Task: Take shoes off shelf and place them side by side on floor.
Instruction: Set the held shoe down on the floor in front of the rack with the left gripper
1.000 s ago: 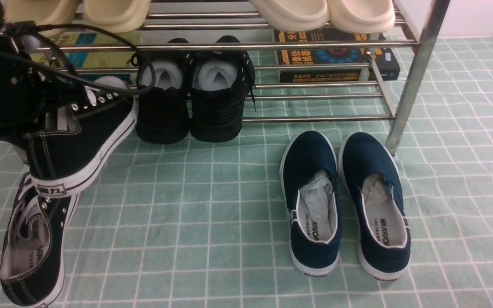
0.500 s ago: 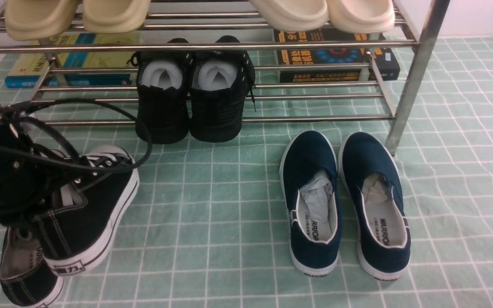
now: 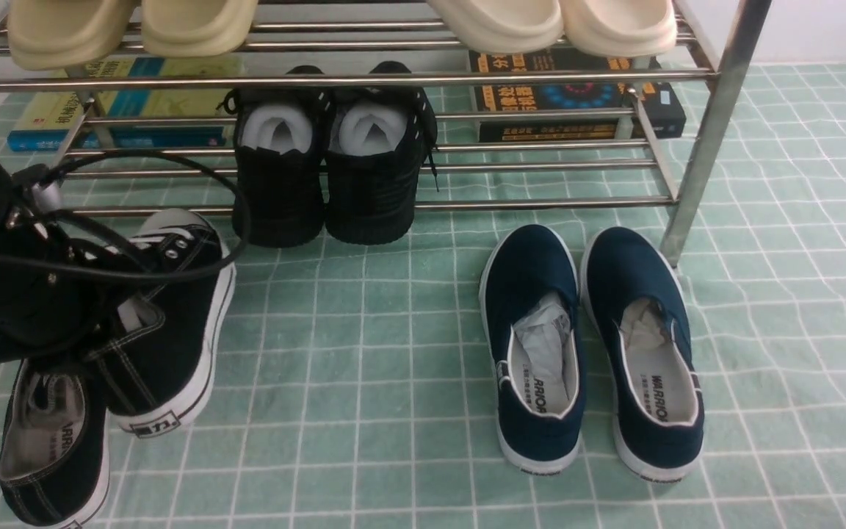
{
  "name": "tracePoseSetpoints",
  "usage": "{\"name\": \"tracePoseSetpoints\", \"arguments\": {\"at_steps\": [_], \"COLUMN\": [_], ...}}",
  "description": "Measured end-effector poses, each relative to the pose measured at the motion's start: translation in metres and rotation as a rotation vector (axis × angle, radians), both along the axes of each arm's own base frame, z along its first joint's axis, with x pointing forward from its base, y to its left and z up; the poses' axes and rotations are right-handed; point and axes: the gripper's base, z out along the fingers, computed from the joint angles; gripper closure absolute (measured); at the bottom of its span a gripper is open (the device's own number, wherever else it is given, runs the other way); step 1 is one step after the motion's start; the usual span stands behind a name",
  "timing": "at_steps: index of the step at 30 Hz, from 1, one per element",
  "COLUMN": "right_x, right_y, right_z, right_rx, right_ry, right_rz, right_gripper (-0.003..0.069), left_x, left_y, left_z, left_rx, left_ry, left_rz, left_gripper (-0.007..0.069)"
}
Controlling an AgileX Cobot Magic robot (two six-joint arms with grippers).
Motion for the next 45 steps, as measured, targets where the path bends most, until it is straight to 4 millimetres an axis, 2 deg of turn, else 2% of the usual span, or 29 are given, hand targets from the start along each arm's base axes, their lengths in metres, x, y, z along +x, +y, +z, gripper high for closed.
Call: {"name": "tracePoseSetpoints", "arguments": {"at_steps": [17, 28, 45], "right_x": [0.0, 0.0, 0.0], "right_y": [0.0, 0.0, 0.0], "right_z": [0.0, 0.0, 0.0], "right_rx": [0.0, 0.0, 0.0], "right_ry": [0.0, 0.0, 0.0], "right_rz": [0.0, 0.0, 0.0], "right_gripper": [0.0421, 0.042, 0.042], "left_x": [0.003, 0.013, 0.012], "left_y": [0.002, 0.0, -0.001], "left_z": [0.0, -0.022, -0.024], "left_rx": [0.007, 0.033, 0.081], "left_ry": [-0.033, 0.045, 0.059], "left_rz": [0.053, -0.038, -0.219], "left_gripper": [0.0594, 0.0594, 0.0594]}}
